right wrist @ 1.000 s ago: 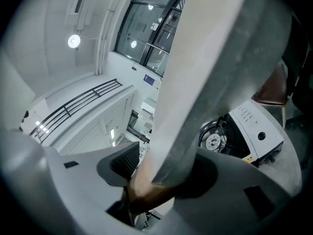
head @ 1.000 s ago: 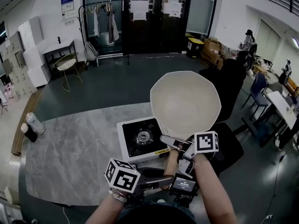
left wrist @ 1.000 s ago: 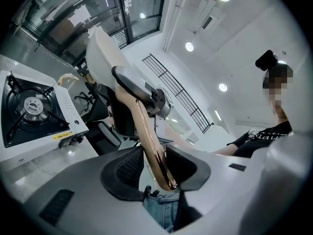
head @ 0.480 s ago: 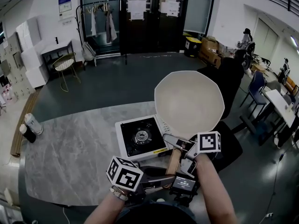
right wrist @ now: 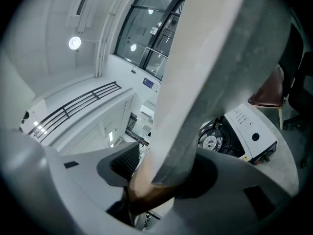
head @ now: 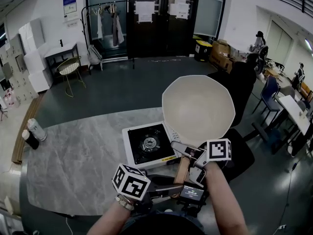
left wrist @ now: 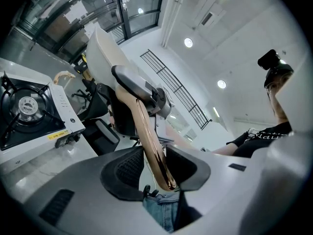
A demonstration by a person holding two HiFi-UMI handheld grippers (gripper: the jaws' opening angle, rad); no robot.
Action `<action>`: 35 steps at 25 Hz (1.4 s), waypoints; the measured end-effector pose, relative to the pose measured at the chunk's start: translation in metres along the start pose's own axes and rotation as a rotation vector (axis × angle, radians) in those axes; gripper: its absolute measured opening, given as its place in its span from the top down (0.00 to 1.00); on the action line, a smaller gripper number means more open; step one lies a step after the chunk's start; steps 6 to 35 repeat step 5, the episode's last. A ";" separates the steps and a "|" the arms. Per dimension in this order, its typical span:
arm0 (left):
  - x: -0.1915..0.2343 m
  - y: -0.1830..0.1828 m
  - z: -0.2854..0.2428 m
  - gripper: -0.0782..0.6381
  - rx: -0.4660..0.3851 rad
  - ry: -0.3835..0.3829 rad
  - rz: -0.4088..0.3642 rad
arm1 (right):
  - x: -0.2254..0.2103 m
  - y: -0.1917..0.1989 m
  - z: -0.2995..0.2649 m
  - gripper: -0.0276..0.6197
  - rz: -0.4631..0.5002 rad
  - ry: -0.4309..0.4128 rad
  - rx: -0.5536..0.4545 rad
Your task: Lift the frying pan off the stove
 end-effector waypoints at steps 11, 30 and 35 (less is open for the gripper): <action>-0.003 0.001 0.002 0.67 0.001 0.002 -0.002 | 0.008 0.003 -0.003 0.60 -0.028 -0.039 -0.001; -0.003 0.001 0.002 0.67 0.001 0.002 -0.002 | 0.008 0.003 -0.003 0.60 -0.028 -0.039 -0.001; -0.003 0.001 0.002 0.67 0.001 0.002 -0.002 | 0.008 0.003 -0.003 0.60 -0.028 -0.039 -0.001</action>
Point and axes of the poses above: the fingertips, and each gripper's own axes: z backward along the fingers, x to its left, y out of its underside, the point moved 1 cm from there along z, backward along the fingers, and after that the axes turned 11 degrees about x, right-handed, at the moved point
